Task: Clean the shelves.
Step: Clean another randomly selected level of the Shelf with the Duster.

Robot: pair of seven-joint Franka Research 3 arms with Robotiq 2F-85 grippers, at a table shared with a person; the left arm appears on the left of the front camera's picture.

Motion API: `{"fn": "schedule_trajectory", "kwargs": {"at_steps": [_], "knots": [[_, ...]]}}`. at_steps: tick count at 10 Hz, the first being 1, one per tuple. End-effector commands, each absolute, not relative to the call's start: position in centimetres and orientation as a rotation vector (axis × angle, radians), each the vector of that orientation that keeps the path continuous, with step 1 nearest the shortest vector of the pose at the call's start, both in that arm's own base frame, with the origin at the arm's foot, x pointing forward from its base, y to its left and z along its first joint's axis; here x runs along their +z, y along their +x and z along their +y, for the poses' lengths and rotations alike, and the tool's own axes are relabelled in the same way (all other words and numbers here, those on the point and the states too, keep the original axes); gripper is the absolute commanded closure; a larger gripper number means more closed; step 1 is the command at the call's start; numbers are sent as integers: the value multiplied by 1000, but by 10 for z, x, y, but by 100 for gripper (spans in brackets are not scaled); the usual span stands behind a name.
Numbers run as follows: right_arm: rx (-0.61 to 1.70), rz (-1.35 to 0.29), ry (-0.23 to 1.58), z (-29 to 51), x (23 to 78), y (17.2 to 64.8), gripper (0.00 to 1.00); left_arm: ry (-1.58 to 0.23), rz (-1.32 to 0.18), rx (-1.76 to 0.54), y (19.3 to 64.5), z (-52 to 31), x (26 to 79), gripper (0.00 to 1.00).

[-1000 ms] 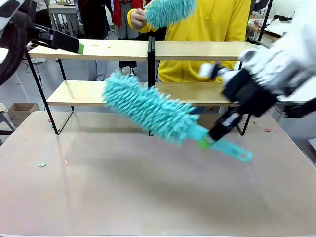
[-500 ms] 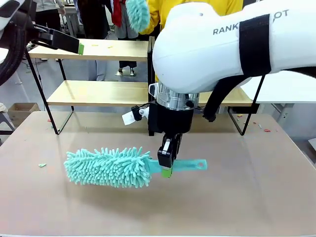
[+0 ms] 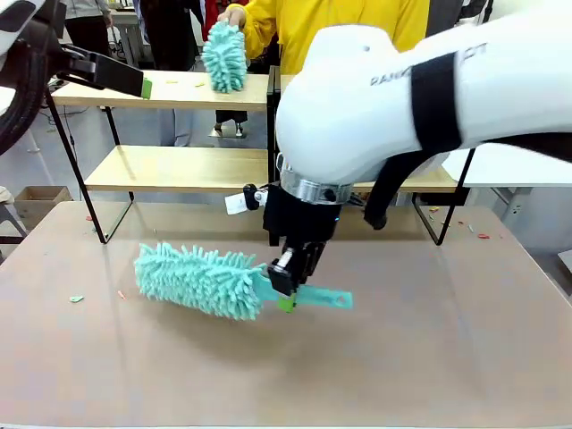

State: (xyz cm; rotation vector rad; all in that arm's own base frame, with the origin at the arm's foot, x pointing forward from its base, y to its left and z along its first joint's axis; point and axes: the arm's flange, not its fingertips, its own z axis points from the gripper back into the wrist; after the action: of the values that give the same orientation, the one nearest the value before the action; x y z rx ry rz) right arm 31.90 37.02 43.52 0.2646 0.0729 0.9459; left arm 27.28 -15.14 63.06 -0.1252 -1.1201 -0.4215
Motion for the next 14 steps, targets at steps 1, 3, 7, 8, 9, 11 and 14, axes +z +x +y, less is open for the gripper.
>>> {"fn": "schedule_trajectory", "kwargs": {"at_steps": [1,3,7,8,9,11,14], "knots": [[767,-36,332,394,416,335,88,-126,-1122,-419,273,-151,631,0],[602,-106,334,409,403,362,88,-126,-1122,-419,273,-151,631,0],[556,-98,318,451,374,412,88,-126,-1122,-419,273,-151,631,0],[552,-103,316,459,368,425,88,-126,-1122,-419,273,-151,631,0],[551,-122,327,467,365,436,88,-126,-1122,-419,273,-151,631,0],[532,-166,336,481,361,455,88,-126,-1122,-419,273,-151,631,0],[563,-180,321,502,354,469,88,-126,-1122,-419,273,-151,631,0]]}}
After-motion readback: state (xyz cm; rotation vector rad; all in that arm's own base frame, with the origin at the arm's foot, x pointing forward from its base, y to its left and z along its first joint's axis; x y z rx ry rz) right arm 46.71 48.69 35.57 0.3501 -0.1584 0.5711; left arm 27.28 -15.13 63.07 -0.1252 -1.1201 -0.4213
